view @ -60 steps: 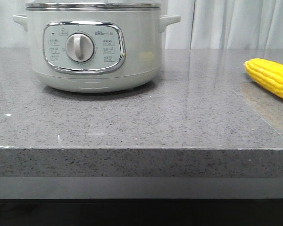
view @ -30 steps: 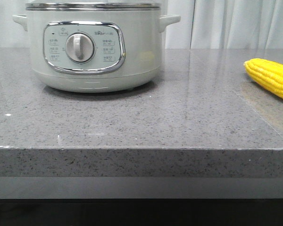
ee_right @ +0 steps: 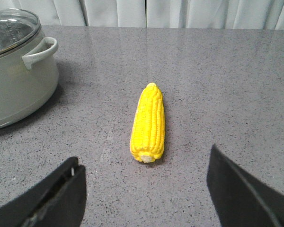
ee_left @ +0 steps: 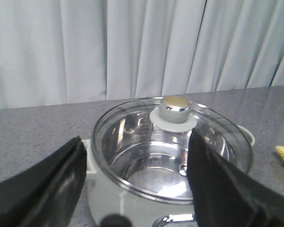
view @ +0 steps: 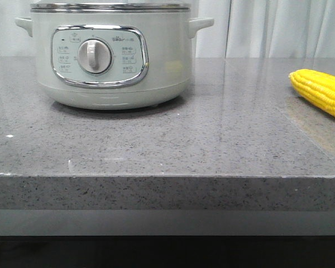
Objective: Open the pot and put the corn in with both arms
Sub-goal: 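Grasp the glass lid knob with the left gripper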
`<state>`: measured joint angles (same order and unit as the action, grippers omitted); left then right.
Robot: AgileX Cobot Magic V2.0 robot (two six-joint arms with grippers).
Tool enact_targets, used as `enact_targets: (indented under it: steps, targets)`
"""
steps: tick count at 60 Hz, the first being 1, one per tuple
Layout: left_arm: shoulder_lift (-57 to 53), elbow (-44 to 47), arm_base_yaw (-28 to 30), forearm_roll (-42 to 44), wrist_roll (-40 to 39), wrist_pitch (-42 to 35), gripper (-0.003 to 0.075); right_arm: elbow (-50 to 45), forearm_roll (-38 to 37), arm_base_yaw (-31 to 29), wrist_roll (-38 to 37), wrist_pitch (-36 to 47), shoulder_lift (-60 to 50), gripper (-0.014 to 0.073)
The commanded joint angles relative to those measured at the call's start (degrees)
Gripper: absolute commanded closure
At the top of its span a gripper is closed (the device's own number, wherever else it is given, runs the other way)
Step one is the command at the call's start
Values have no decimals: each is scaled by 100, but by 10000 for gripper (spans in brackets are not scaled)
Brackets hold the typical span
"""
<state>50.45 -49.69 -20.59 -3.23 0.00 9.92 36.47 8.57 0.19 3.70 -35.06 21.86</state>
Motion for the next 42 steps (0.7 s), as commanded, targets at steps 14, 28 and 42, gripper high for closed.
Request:
enact_targets:
  steps: [14,28,42]
  targets:
    - [1756,-1457,-424,-47,0,-808,260,158,53,-30,17,417,90,42]
    - [2909,-2545,-525,-116,0,-808,260,158,53,-30,17,417,90,42]
    - [3705,-3248,-525,-406,0,-808,261,158,53,-30,17,417,90,42]
